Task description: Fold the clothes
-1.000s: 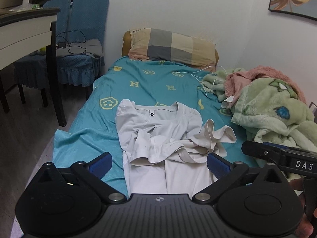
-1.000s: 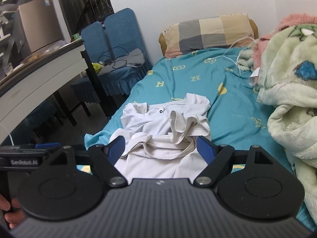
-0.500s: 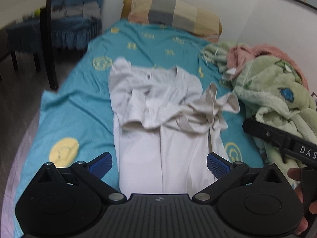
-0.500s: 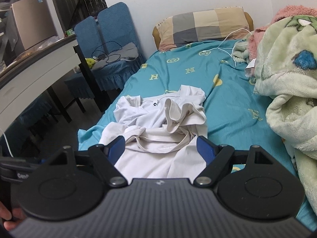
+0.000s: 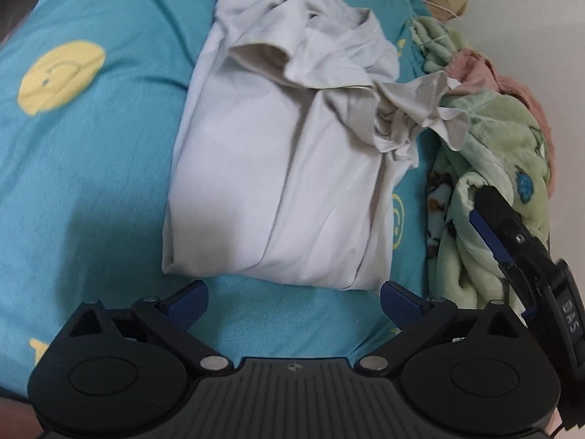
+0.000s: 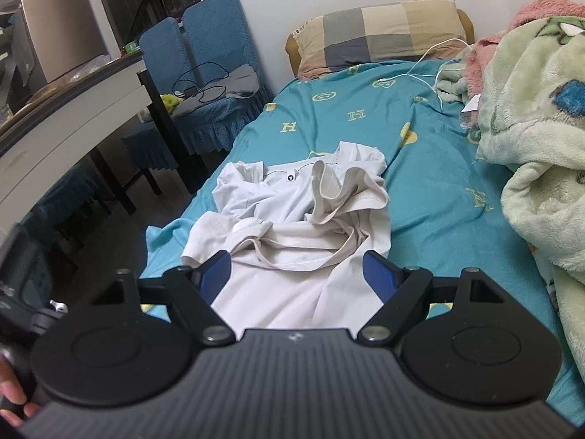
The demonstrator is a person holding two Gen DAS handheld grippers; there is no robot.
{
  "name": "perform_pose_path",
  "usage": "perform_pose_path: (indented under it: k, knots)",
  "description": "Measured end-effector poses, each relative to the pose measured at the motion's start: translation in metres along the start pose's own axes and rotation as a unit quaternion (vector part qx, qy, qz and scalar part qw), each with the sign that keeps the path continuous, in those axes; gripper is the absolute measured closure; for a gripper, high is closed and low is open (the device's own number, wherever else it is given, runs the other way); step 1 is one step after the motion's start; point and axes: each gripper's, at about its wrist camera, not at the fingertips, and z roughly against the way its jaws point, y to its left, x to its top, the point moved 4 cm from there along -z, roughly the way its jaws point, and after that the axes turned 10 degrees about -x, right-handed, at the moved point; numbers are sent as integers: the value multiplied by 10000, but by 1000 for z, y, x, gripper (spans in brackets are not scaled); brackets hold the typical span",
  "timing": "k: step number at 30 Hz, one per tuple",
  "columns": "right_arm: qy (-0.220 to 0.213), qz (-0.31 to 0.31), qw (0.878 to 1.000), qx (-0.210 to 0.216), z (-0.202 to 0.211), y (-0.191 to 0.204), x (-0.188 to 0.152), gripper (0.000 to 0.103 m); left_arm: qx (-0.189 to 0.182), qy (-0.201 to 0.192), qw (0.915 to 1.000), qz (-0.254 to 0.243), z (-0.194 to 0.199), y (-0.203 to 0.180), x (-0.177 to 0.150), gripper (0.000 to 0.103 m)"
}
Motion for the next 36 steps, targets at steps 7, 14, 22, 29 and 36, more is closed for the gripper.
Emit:
perform_pose_path:
  k: [7,14,22,29,36]
  knots:
    - [468,-814,9941,545,-6,-10,-3,22,-94,-244,9932,1137,-12,38,3,4]
    - [1922,-2661,9297,1672,-30,-16,-40,20,-363,-678,9849,1554,-6,50,6,4]
    - [3215,-3943,8445,1674,-60,-16,-100,20,-307,-816,9844,1528,-10,49,9,5]
    - [2847,-4495,8424,850,-65,-47,-107,21,-231,-811,9859,1445,-16,44,12,5]
    - [2540,-4580,8506,464,-64,-53,-108,32,-118,-831,9889,1228,-23,37,13,7]
